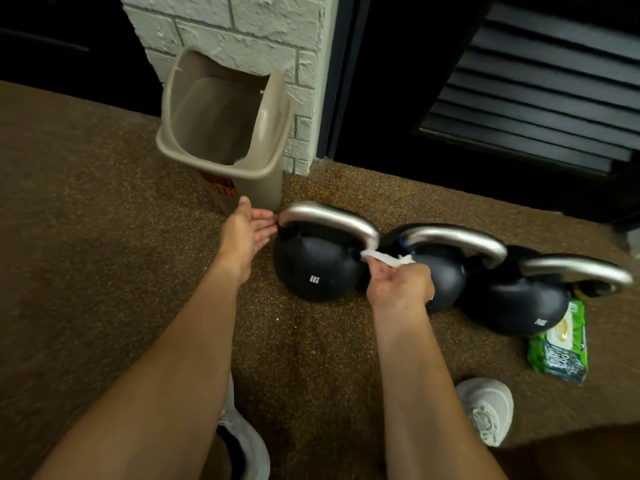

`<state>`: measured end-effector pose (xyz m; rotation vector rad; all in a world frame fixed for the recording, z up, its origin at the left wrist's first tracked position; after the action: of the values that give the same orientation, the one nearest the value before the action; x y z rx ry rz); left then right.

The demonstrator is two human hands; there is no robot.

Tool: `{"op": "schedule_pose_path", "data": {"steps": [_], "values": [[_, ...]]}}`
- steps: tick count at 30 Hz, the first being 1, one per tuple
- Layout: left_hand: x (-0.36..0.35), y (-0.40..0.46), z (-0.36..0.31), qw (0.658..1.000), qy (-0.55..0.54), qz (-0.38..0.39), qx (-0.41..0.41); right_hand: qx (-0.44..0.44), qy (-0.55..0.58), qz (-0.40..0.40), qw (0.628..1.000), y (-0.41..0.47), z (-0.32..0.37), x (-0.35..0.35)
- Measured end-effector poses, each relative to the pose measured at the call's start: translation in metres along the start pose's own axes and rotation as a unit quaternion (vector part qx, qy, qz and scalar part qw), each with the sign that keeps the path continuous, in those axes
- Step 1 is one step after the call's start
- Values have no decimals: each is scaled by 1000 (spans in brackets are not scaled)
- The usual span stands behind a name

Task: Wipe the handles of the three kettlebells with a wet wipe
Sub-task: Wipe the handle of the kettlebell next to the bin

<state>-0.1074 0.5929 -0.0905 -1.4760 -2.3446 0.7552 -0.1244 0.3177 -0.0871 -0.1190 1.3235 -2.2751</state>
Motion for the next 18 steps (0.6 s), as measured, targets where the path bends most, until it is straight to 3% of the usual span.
{"op": "schedule_pose_path", "data": {"steps": [2, 5, 7, 9, 14, 18], "values": [[-1, 1, 0, 1000, -3, -5, -2, 33, -124, 16, 992, 7, 7, -4], [-2, 1, 1, 1000, -2, -7, -4, 99, -288, 58, 951, 5, -8, -22], [-2, 2, 2, 1000, -3, -8, -4, 188, -365, 26, 911, -3, -8, -29], [-1, 3, 2, 1000, -2, -11, -2, 237, -392, -6, 889, -10, -6, -29], [0, 5, 4, 1000, -10, -18, -2, 219, -425, -11, 878, -12, -24, -24], [1, 7, 6, 1000, -13, -18, 2, 232, -479, 16, 847, -19, -52, -28]]}}
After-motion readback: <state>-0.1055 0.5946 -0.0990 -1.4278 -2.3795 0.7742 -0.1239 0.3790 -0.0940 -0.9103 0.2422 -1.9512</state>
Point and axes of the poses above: each hand's wrist, its own y-axis towards the middle knuckle, its own x-axis out of the back of the hand, z = x × y, the point moved 9 cm from there along y, towards the middle knuckle
